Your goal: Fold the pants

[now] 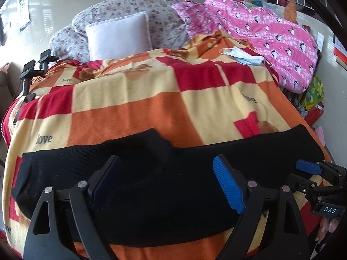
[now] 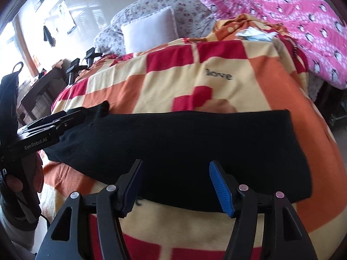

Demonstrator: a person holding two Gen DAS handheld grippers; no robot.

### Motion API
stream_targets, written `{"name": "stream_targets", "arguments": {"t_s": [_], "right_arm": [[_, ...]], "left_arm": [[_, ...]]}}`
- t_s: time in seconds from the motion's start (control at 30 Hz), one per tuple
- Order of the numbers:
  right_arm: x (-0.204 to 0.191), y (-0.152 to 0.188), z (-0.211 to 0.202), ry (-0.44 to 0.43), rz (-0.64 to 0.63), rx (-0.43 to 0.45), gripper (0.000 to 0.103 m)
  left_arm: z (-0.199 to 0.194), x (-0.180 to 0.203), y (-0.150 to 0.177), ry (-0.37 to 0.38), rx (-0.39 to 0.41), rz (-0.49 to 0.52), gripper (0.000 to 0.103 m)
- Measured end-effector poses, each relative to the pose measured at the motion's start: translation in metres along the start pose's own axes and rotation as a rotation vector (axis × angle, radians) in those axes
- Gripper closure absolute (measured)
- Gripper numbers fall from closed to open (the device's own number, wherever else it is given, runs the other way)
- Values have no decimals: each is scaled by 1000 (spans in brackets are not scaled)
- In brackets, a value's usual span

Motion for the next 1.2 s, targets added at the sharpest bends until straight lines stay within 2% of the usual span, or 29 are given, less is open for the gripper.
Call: {"name": "stream_targets", "arguments": {"t_s": [0.33,0.53,0.73,1.0,1.2], "right_arm": [[29,5,-11,27,48,14,39],[37,7,-16,46,50,11,38],[54,16,-35,83,71,13,36],[84,34,-43,120,143,-5,34],[90,36,-44,43,177,44,34]], "left_arm": [[15,40,-1,37,-34,75,15],[24,52,-1,53,-61,85,15],[36,75,-5,104,-103,118,15],[51,137,-13,231,-167,254,15],[78,187,-23,355,-247,350,15]]}}
Point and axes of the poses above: each gripper's, at about its wrist camera, not at the fingertips, and z roughly the way its jaws point, x to its right, y to its underside, the point moved 3 cm from there along z, roughly the way its jaws point, and after that the axes turned 5 degrees about -z, right-handed, at the moved point
